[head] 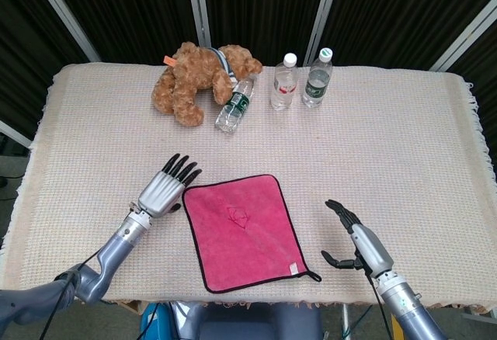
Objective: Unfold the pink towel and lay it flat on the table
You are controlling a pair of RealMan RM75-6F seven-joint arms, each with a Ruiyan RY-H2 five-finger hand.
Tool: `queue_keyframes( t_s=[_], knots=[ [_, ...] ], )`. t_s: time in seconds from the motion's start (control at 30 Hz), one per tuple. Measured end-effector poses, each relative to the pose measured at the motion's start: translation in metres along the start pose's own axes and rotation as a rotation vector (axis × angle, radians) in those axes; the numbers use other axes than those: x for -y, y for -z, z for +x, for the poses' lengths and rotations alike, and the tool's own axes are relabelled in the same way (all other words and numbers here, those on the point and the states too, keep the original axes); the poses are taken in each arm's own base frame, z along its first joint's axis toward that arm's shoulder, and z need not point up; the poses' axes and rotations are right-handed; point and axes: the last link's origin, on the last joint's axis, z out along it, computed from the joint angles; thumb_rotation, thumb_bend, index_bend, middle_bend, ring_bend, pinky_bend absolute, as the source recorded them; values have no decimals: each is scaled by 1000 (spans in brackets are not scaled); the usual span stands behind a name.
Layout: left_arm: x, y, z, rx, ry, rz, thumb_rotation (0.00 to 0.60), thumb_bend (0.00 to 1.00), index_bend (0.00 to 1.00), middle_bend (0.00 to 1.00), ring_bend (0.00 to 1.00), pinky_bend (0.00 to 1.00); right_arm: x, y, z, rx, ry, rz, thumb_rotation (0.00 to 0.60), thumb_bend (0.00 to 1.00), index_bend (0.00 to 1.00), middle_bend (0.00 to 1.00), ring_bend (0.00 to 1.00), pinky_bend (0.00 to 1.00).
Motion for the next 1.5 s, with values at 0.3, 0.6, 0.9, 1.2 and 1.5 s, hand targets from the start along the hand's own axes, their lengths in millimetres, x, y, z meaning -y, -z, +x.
queue_keyframes(
  t_s=[0.3, 0.6, 0.9, 1.2, 1.5],
  knots=[
    [16, 2, 21, 0, 46, 31, 600, 133, 92, 84, 0, 0, 1, 1, 1, -3, -3, 4, 600, 321, 0, 0, 0, 0],
    [18, 8, 40, -7, 238, 123, 600, 298, 319, 134, 0, 0, -1, -2, 2, -3, 3, 0, 600, 322, 0, 0, 0, 0],
    [-1, -17, 57, 24, 309, 119, 600, 389, 338, 147, 0, 0, -1, -4, 5, -14, 11, 3, 600, 321, 0, 0, 0, 0],
    [-14, -24, 69, -23, 353, 177, 600, 190, 270, 118, 0, 0, -12, -8, 7, 0, 23, -35, 600, 322, 0, 0, 0, 0],
    [3, 31, 78, -63, 478, 348, 600, 167, 254, 112, 0, 0, -7, -27, 16, -14, 78, -36, 600, 322, 52, 0, 0, 0]
  ],
)
